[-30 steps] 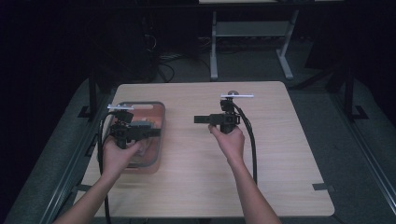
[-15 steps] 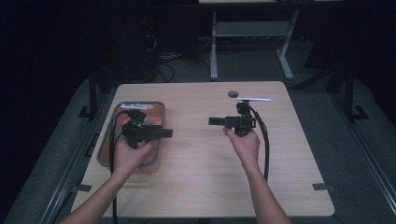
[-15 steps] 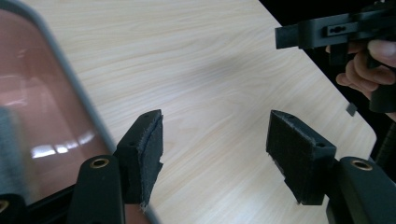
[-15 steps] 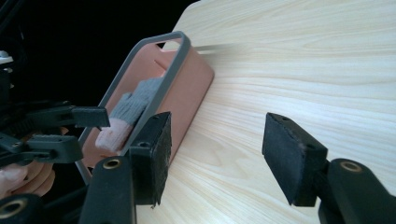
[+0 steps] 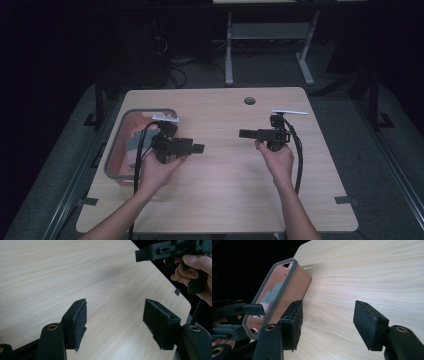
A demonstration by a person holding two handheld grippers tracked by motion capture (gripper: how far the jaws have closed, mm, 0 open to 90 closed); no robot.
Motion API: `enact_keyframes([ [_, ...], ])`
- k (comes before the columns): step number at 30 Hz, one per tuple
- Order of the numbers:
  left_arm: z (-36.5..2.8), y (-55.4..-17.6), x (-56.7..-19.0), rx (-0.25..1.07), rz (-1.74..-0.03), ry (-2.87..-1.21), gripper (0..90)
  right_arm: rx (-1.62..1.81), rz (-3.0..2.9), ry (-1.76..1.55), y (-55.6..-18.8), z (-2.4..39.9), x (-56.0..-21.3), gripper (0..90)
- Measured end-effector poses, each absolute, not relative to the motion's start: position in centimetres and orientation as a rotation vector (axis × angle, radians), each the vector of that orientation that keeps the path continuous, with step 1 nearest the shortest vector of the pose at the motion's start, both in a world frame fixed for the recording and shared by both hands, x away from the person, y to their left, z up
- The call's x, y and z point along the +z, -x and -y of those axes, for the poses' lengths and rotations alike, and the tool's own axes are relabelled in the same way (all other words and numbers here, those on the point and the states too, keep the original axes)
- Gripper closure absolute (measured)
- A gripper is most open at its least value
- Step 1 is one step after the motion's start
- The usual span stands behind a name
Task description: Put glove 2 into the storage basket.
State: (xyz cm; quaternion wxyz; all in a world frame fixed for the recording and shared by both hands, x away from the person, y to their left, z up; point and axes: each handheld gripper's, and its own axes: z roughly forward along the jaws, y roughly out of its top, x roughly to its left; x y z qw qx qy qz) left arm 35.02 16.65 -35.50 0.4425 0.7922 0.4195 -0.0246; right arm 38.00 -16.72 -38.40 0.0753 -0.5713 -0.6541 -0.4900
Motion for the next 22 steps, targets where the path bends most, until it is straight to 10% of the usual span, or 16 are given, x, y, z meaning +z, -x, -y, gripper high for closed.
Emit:
enact_keyframes([
  [22, -11.2, -33.6, -37.5, -0.131, -0.955, -2.025, 32.5, -1.448, 1.893, 1.837, -35.6, 22.2, -40.8, 37.9],
])
